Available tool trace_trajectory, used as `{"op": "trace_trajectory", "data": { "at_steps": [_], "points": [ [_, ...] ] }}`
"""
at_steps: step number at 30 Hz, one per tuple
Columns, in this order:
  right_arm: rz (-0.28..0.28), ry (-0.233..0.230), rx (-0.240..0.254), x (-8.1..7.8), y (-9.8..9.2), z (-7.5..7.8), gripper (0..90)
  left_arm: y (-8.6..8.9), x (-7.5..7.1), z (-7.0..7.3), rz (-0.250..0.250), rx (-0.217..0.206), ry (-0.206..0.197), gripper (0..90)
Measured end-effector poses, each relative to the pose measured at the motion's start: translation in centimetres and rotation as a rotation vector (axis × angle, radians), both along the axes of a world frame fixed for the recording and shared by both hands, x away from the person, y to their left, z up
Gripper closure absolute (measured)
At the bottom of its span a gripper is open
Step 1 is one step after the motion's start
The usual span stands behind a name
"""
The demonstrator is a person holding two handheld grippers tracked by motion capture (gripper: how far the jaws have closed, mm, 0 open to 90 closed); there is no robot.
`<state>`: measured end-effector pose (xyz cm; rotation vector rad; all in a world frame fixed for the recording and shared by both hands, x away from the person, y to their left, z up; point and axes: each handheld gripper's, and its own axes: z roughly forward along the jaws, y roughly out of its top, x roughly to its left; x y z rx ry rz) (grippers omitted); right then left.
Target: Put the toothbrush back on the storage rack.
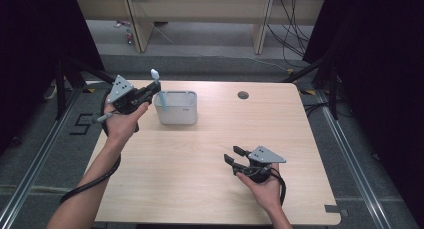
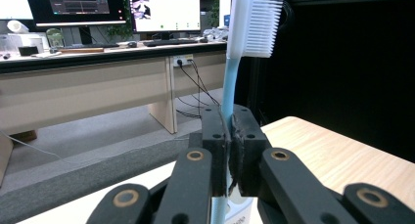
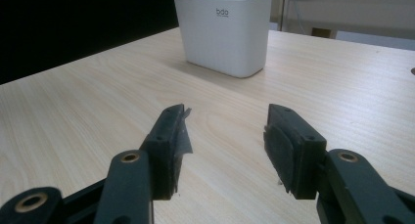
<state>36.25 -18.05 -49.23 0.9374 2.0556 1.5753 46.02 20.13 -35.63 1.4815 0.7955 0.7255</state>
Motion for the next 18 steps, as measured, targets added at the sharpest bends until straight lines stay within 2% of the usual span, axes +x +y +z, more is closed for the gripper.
{"op": "trace_trajectory", "data": {
  "at_steps": [3,4,6,7,8,10,15,17,18],
  "points": [
    [-0.005,0.004,-0.008,-0.1,0.0,0.0,50.4,0.1,0.3,0.2,0.007,-0.001,-0.001,85.5],
    [0.005,0.026,0.014,-0.1,0.1,0.0,50.4,0.1,0.4,0.2,0.01,0.002,0.0,85.6],
    [0.005,0.026,0.014,-0.1,0.2,-0.1,50.4,0.2,0.7,0.4,0.015,0.009,-0.002,85.5],
    [-0.002,0.024,-0.011,-0.1,0.0,0.0,50.4,0.3,0.8,0.5,0.018,0.004,-0.004,85.5],
    [0.002,0.029,-0.008,-0.1,0.1,0.0,50.4,0.3,0.9,0.5,0.021,0.006,-0.005,85.6],
    [0.001,0.008,-0.02,-0.1,0.0,0.0,50.4,0.5,1.1,0.6,0.028,0.002,-0.006,85.6],
    [0.002,0.012,-0.009,0.0,0.1,-0.1,50.4,1.0,1.7,0.9,0.05,-0.009,-0.014,85.5],
    [0.005,0.038,0.003,-0.1,0.2,-0.1,50.3,1.1,1.9,1.0,0.057,-0.012,-0.019,85.5],
    [0.004,0.01,0.001,0.0,0.1,-0.2,50.3,1.2,2.0,1.1,0.06,-0.007,-0.02,85.5]
  ]
}}
